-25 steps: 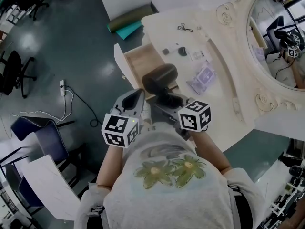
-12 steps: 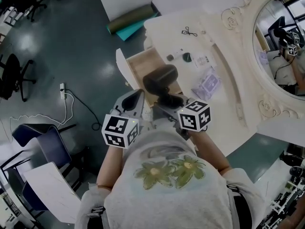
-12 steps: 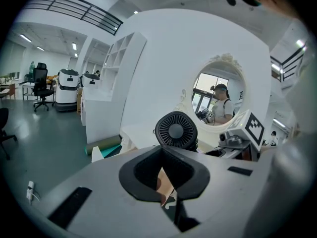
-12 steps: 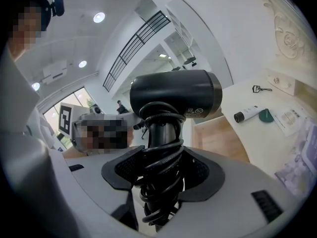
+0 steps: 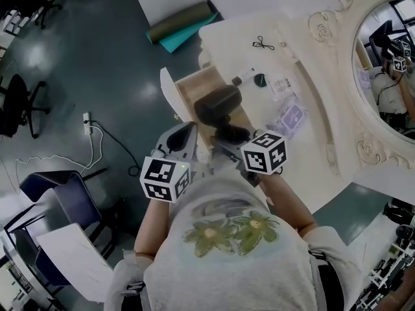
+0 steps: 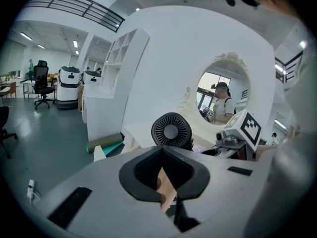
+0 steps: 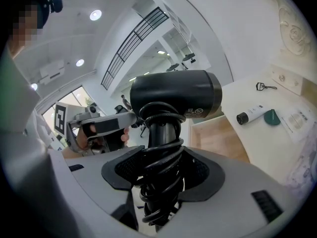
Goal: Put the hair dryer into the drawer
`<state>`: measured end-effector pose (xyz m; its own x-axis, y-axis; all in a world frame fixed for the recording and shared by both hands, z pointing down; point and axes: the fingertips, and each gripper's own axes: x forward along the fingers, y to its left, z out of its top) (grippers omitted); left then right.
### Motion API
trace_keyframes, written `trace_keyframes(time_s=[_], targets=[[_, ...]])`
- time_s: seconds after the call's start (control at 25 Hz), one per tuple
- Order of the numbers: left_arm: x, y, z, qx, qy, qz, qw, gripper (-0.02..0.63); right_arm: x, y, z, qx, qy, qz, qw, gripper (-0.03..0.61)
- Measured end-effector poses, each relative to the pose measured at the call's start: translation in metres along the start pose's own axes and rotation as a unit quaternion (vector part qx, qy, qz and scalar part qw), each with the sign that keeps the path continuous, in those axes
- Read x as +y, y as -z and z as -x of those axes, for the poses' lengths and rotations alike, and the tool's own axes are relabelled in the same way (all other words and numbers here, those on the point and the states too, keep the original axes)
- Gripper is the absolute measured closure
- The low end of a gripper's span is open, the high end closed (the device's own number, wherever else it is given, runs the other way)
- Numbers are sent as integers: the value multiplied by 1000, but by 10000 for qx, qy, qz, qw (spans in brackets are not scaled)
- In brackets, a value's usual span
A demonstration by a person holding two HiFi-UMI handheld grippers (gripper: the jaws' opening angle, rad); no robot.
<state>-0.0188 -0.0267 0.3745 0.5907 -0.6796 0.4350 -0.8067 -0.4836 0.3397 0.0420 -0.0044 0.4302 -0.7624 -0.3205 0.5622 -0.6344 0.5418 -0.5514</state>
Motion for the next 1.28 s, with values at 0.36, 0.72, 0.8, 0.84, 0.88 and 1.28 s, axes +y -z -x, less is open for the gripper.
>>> trace_keyframes(time_s=[0.36, 0.72, 0.8, 0.84, 0.88, 1.28], targets=[[13, 5, -5, 51, -48, 129, 9999, 604, -10, -6, -16, 133, 52, -18, 9999, 351], [22, 10, -9, 98, -59, 229, 9997, 603, -21, -7, -29, 241, 108, -44, 9996, 351], [23, 9, -10, 91, -62, 231, 9997, 604, -23, -8, -31, 269, 110, -43, 9996, 351], [24, 8, -10, 86, -64, 227, 9997, 603, -24, -8, -32, 280, 113, -40, 9995, 351], [24, 7, -10, 82, -65, 225, 9997, 603, -25, -9, -34, 288, 118, -38, 9995, 351], [31, 15, -7, 131, -99, 302, 9994, 603, -33, -6, -47, 378, 151, -53, 9992, 351]])
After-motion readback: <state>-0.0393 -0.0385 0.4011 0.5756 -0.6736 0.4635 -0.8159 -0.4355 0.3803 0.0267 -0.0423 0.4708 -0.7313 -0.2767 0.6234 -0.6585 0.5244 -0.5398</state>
